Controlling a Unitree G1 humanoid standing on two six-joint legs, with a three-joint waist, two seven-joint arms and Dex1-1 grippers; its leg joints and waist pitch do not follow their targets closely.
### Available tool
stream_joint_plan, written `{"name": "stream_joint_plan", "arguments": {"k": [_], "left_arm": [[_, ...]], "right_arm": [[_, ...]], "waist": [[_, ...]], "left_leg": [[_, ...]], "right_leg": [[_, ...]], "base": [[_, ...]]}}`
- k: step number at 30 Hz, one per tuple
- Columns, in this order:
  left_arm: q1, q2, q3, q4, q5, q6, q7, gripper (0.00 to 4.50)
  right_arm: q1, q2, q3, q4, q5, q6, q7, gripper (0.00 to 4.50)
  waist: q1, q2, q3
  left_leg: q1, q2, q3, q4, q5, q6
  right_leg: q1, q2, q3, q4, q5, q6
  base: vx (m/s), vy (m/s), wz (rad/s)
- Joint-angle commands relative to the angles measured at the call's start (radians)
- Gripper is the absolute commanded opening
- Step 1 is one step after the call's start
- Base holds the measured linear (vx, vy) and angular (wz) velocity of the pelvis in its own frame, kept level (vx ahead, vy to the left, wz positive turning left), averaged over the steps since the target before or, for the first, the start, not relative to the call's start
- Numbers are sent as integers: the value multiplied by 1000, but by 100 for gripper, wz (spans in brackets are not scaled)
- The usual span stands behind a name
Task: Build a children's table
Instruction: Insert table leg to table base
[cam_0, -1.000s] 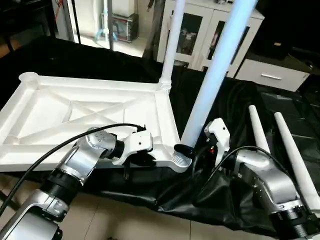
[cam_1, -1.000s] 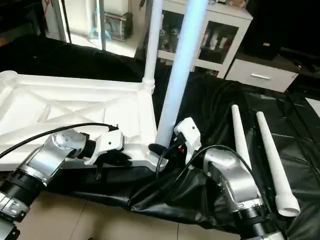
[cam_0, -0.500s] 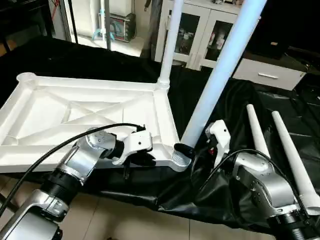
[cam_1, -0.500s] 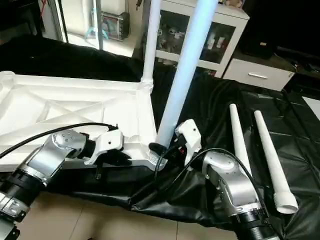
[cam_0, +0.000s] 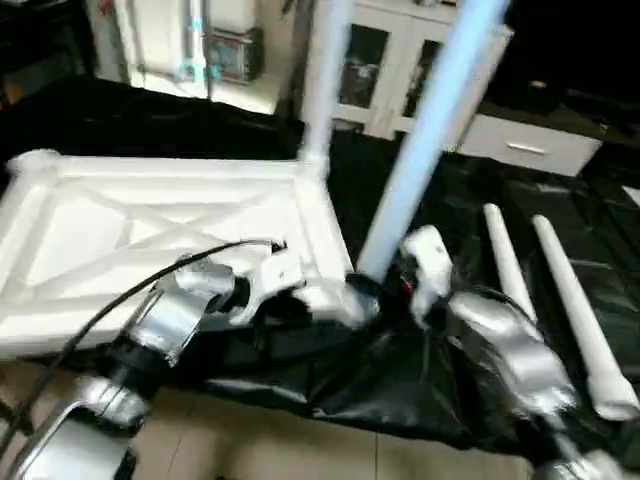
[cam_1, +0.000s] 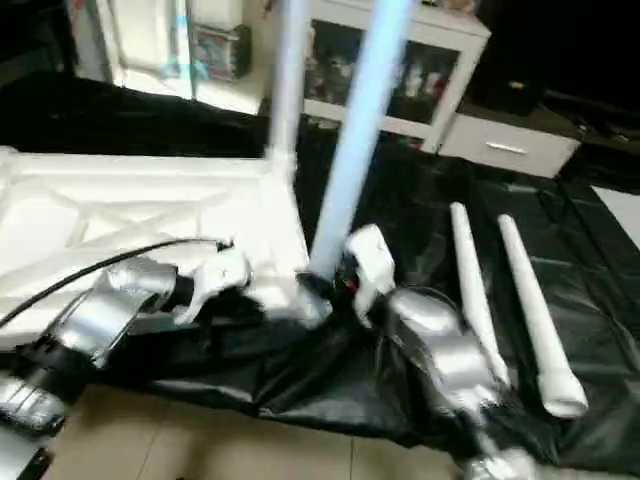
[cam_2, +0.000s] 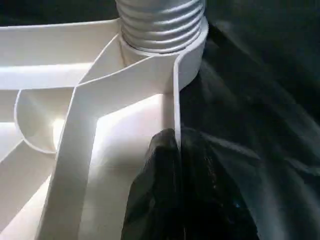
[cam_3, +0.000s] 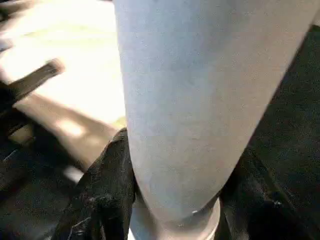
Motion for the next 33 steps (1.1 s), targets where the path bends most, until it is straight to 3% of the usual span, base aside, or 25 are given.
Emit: {"name": "stream_joint_plan", "arguments": {"k": [1, 3, 4, 5, 6, 8, 11, 14, 16, 18, 20, 23, 24, 26, 28, 29, 33], "left_arm": [[-56, -55, 17, 10, -5, 28, 61, 0], [-91, -102, 27, 40, 1, 50, 126, 0], [-106, -123, 31, 53, 3, 58, 153, 0], [-167, -199, 54, 103, 11, 107, 273, 0], [-190, -226, 64, 122, 17, 123, 323, 0], [-212, -251, 69, 138, 21, 133, 358, 0], [-262, -304, 89, 175, 17, 125, 416, 0], [-267, -306, 94, 188, 16, 118, 428, 0], [-265, -297, 89, 195, 19, 114, 426, 0], [-267, -294, 90, 210, 23, 114, 427, 0], [-271, -295, 92, 222, 24, 114, 433, 0], [-272, -294, 95, 231, 24, 112, 431, 0], [-273, -295, 95, 233, 24, 111, 430, 0], [-274, -294, 95, 238, 22, 110, 428, 0], [-274, -293, 95, 241, 22, 108, 427, 0], [-277, -292, 95, 248, 22, 104, 425, 0], [-281, -290, 96, 260, 20, 99, 424, 0]], "right_arm": [[-2, -4, -84, 235, -116, 61, -261, 188], [-52, 31, -109, 302, -122, 61, -366, 188], [-73, 45, -118, 329, -122, 59, -404, 188], [-147, 85, -137, 424, -118, 33, -511, 188], [-175, 101, -147, 461, -117, 20, -554, 188], [-204, 114, -152, 497, -118, 3, -589, 188], [-277, 146, -139, 570, -127, -32, -619, 188], [-295, 150, -137, 590, -136, -47, -633, 188], [-304, 149, -134, 600, -137, -56, -631, 188], [-320, 153, -141, 635, -131, -79, -631, 188], [-336, 156, -142, 670, -131, -104, -635, 188], [-345, 162, -149, 681, -120, -134, -609, 188], [-349, 165, -154, 684, -114, -146, -589, 188], [-353, 169, -149, 676, -113, -162, -554, 244], [-354, 170, -147, 672, -111, -167, -541, 261], [-354, 170, -141, 664, -110, -176, -522, 268], [-353, 169, -131, 653, -109, -192, -494, 300]], "waist": [[-16, 26, -23], [-20, 26, -30], [-21, 26, -33], [-21, 26, -35], [-24, 28, -33], [-22, 19, -41], [-11, 18, -54], [-4, 15, -60], [0, 17, -61], [-1, 17, -57], [-4, 22, -51], [-6, 25, -48], [-5, 25, -49], [-6, 26, -50], [-5, 24, -52], [0, 25, -56], [6, 26, -56]], "left_leg": [[22, 75, -65, -113, -551, -159], [29, 72, -62, -107, -528, -157], [27, 72, -57, -105, -483, -149], [19, 72, -50, -104, -412, -141], [18, 70, -47, -104, -394, -144], [21, 67, -42, -95, -351, -129], [2, 61, -31, -74, -92, -42], [-1, 53, -22, -57, 74, 46], [0, 55, -22, -56, 68, 74], [5, 62, -22, -60, 26, 75], [9, 69, -23, -67, -52, 45], [11, 70, -24, -72, -103, 7], [12, 70, -24, -72, -107, 3], [10, 68, -23, -71, -107, -3], [8, 66, -23, -67, -82, 4], [8, 65, -22, -62, -40, 22], [7, 64, -21, -60, -12, 54]], "right_leg": [[-17, -88, 47, -96, -397, -134], [-20, -87, 49, -95, -366, -140], [-19, -86, 52, -93, -303, -151], [-12, -84, 52, -85, -203, -165], [-15, -82, 53, -82, -180, -170], [-9, -80, 50, -78, -147, -175], [19, -77, 46, -47, 186, -214], [29, -72, 45, -28, 439, -255], [31, -74, 45, -28, 439, -267], [26, -75, 43, -33, 363, -275], [22, -75, 42, -42, 224, -280], [19, -74, 44, -48, 143, -265], [18, -74, 44, -49, 140, -263], [19, -73, 45, -47, 153, -260], [22, -73, 45, -43, 191, -263], [25, -75, 45, -37, 255, -273], [26, -75, 44, -35, 287, -289]], "base": [[0, 0, 0], [0, 0, 0], [0, 0, 0], [0, 0, 0], [0, 0, 0], [0, 0, 0], [65, -19, -1], [20, -9, -1], [31, -18, -1], [0, 0, 0], [0, 0, 0], [0, 0, 0], [0, 0, 0], [0, 0, 0], [0, 0, 0], [0, 0, 0], [0, 0, 0]]}}
